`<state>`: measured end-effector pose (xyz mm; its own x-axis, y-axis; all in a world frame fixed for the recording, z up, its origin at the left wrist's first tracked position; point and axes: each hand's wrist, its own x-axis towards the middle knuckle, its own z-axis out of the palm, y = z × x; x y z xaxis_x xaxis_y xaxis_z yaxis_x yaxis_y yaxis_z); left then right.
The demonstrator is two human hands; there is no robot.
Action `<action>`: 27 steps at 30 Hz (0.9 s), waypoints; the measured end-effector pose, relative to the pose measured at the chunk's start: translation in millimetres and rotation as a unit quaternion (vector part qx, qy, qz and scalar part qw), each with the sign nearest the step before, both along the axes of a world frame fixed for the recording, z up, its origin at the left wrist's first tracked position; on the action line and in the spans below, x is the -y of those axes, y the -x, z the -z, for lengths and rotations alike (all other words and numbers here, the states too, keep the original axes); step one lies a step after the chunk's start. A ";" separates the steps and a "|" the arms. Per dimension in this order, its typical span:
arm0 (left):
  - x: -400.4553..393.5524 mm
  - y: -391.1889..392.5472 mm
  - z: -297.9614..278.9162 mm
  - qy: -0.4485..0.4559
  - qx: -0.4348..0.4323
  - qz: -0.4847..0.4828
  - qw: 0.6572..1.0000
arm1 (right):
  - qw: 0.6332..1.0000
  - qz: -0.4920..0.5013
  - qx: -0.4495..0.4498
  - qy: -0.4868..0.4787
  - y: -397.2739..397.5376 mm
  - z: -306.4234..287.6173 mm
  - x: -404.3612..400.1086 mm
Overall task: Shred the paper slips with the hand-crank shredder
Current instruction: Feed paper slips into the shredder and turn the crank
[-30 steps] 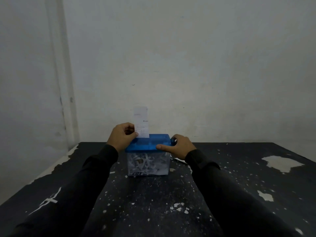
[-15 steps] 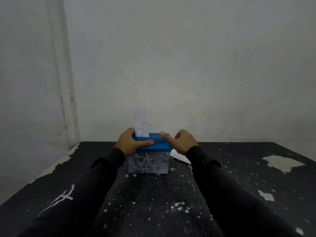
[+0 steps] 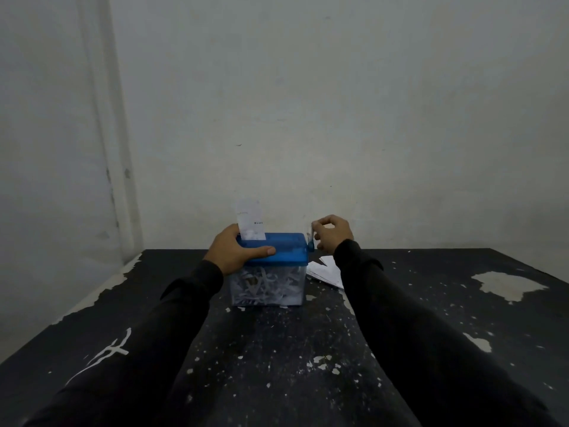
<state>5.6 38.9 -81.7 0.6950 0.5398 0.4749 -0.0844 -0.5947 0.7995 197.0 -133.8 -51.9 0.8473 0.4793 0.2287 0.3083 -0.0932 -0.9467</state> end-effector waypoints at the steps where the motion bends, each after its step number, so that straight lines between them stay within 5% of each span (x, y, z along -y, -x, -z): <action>1: -0.8 0.1 0.3 0.002 0.000 0.004 1.000 | 0.999 0.015 0.015 0.025 -1.5 11.1 -2.8; 11: -0.3 -0.4 1.4 0.006 -0.010 -0.003 1.000 | 0.977 0.003 0.116 0.179 10.4 74.7 24.4; 19: 1.8 1.2 -1.8 -0.006 -0.021 -0.007 1.000 | 0.991 -0.075 0.106 0.027 40.5 44.8 49.9; 21: 0.4 1.5 -1.1 -0.010 -0.022 -0.007 1.000 | 0.992 -0.117 0.041 -0.035 44.0 24.6 51.2; 27: 0.1 2.4 -1.3 -0.022 -0.022 -0.008 0.999 | 0.996 -0.057 0.070 -0.009 9.2 -4.1 17.1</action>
